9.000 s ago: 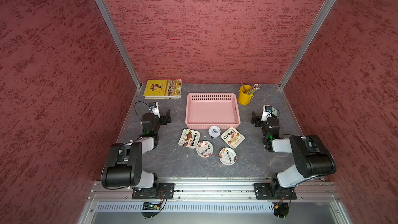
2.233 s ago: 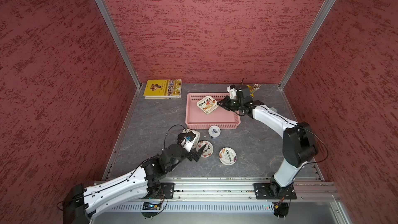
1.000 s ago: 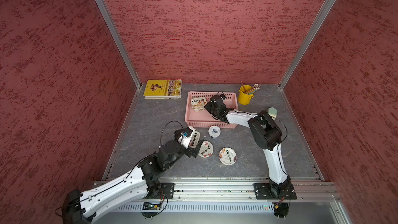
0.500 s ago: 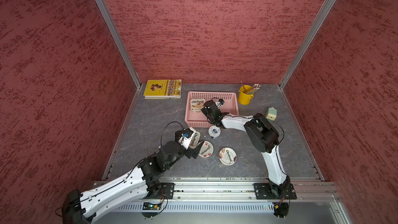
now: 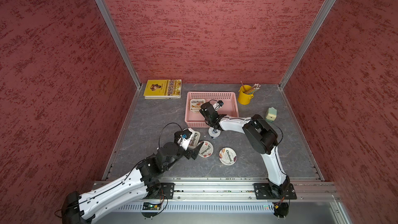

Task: Put the yogurt in the basket
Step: Place the yogurt in the basket.

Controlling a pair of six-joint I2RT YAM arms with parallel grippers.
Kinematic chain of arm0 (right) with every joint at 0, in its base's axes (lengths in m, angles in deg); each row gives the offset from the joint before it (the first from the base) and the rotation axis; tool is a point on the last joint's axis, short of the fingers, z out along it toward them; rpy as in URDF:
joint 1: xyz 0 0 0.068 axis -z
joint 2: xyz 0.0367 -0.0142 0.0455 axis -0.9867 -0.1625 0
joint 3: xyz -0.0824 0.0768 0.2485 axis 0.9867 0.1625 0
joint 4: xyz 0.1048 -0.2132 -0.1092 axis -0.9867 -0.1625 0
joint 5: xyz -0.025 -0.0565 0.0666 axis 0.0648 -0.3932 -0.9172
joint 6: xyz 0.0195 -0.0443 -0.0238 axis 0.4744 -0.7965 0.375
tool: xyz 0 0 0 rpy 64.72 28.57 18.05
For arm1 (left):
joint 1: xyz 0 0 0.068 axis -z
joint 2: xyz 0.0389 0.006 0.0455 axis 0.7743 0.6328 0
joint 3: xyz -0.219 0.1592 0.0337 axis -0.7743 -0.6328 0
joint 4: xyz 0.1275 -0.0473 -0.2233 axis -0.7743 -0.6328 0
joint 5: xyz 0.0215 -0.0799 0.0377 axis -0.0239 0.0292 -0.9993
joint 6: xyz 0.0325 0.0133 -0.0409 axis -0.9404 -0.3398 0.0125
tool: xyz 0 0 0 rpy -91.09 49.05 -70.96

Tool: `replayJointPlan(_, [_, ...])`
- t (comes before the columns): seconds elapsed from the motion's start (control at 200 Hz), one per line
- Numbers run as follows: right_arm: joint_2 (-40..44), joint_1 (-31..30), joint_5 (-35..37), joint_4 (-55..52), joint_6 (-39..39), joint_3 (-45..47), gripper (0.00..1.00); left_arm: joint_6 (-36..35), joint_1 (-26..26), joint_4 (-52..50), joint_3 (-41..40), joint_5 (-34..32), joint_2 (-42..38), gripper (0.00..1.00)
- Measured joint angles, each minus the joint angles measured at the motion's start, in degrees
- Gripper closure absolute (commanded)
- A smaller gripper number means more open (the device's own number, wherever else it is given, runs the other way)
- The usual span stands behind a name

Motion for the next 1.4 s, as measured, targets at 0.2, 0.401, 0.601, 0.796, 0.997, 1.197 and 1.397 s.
replayJointPlan(0.2, [-0.07,0.02,0.24,-0.11,-0.83,-1.25,1.0,0.0,0.0,-0.09,0.0,0.04,-0.02,0.0])
replayJointPlan(0.401, [-0.92,0.37,0.0,-0.09,-1.33,-4.31,1.0,0.0,0.0,-0.13,-0.02,0.02,0.02,0.0])
replayJointPlan(0.601, [-1.79,0.46,-0.04,-0.24,-1.4,-4.35,1.0,0.0,0.0,-0.15,-0.11,0.02,0.04,0.0])
replayJointPlan(0.796, [-1.86,0.59,-0.02,-0.42,-1.4,-4.35,1.0,0.0,0.0,-0.13,-0.22,0.02,0.04,0.0])
replayJointPlan(0.997, [-2.14,0.81,-0.02,-0.85,-1.36,-4.35,1.0,0.0,-0.04,-0.17,-0.33,0.02,0.09,0.0])
replayJointPlan(1.197, [-3.06,0.94,-0.2,-1.25,-0.96,-4.35,1.0,-0.02,-0.07,-0.17,-0.33,0.02,0.11,0.0])
replayJointPlan(1.397, [-3.98,1.18,-0.7,-1.11,-0.74,-5.51,0.99,-0.02,-0.07,-0.17,-0.33,0.02,0.11,0.0])
